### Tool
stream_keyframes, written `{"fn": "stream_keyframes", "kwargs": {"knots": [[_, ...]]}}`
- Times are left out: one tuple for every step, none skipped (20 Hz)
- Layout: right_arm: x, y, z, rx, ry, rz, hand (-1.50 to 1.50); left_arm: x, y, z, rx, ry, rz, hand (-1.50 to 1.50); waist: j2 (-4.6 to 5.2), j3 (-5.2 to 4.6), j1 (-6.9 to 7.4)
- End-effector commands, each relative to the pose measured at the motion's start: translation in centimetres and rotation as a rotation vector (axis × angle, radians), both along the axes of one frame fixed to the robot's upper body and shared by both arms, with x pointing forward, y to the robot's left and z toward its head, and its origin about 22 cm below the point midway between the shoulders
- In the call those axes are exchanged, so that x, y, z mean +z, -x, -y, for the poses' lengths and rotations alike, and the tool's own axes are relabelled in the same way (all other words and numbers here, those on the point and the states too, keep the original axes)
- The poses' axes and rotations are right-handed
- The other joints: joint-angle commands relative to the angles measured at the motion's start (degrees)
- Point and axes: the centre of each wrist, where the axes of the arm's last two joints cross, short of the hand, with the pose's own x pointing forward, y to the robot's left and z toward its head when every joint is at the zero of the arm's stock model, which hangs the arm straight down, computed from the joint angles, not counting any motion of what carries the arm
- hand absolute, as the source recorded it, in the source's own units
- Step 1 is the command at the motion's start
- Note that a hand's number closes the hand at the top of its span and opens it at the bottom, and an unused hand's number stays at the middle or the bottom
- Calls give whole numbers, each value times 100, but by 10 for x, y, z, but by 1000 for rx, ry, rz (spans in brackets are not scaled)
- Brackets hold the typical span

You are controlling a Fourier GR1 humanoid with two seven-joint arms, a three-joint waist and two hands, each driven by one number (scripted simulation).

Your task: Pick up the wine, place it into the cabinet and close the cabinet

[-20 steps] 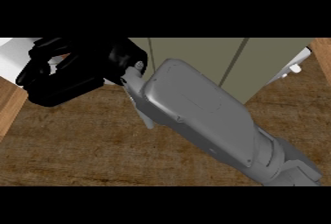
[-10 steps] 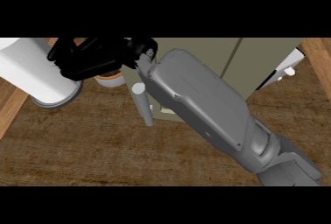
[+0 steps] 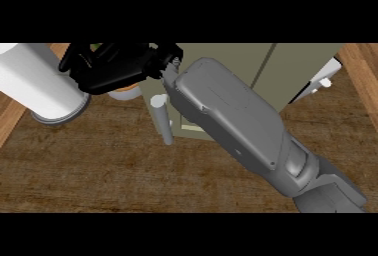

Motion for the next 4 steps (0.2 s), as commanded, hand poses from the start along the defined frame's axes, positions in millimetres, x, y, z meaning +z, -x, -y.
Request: {"fn": "stream_keyframes", "kwargs": {"knots": [[-22, -52, 91, -360, -2, -52, 150, 1, -3, 3, -24, 7, -3, -150, 326, 206, -398], [-31, -50, 86, -359, 17, -60, 150, 0, -1, 8, -35, 21, -16, -150, 334, 203, -370], [-14, -54, 90, -358, -1, -52, 150, 3, -2, 11, -51, 25, -3, -150, 328, 207, -365], [-20, -52, 89, -354, 0, -50, 150, 4, -3, 13, -51, 30, -24, -150, 331, 213, -464]]}}
